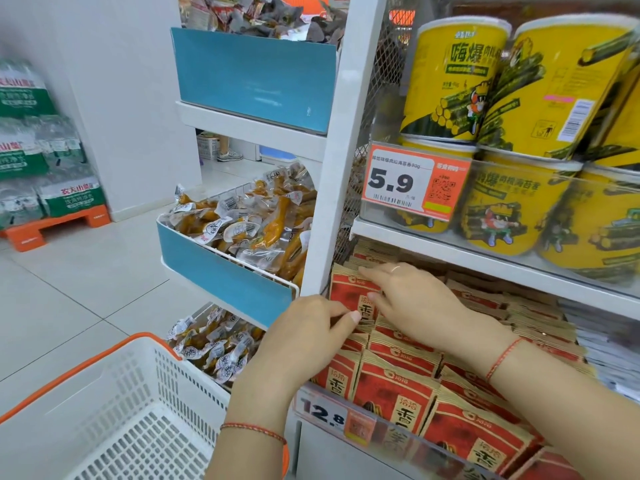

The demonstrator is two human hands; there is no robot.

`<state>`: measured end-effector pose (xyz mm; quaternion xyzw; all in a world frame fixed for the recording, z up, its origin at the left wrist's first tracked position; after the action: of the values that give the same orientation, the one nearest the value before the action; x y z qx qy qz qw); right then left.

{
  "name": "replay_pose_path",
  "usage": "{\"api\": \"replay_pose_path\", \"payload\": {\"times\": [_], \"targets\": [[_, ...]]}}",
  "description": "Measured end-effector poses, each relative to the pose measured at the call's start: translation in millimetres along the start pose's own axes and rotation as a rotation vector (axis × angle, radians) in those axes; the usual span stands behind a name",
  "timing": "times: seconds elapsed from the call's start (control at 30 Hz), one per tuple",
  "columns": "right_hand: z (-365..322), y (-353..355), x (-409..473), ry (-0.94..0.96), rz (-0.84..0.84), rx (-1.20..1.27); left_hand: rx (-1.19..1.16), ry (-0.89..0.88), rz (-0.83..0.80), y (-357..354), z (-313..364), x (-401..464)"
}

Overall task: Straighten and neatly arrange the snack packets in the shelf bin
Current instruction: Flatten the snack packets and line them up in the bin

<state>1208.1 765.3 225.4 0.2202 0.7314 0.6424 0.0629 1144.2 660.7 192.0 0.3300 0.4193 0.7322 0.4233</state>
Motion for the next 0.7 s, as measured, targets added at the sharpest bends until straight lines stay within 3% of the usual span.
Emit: {"api": "replay_pose_path", "payload": {"times": [0.1, 0.33, 0.53, 0.7], "targets": [[1.2, -6.2, 1.7, -0.019, -0.065, -0.145, 0.008, 0.002, 0.008, -1.0, 0.9, 0.1], [8.2, -10.8, 14.7, -0.118, -0.165, -0.139, 0.035, 0.026, 0.008, -1.9, 2.1, 0.8], [15.3, -9.3, 14.3, -0.148, -0.139, 0.082, 0.055, 0.057, -0.028, -0.9, 1.1, -3.3], [1.4, 16.3, -2.3, -0.110, -0.092, 0.254, -0.037, 0.077, 0.061, 14.8, -4.7, -8.5]]}}
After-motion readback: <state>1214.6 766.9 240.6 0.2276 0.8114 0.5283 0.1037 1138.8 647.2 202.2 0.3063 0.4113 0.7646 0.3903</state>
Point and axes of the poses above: each hand's wrist, its own x-axis towards the middle knuckle, its own y-axis out of the back of the hand, z = x × y, the point moved 8 cm from there along x, towards the middle knuckle, and after that the axes turned 13 degrees about x, right-handed, at the moved point
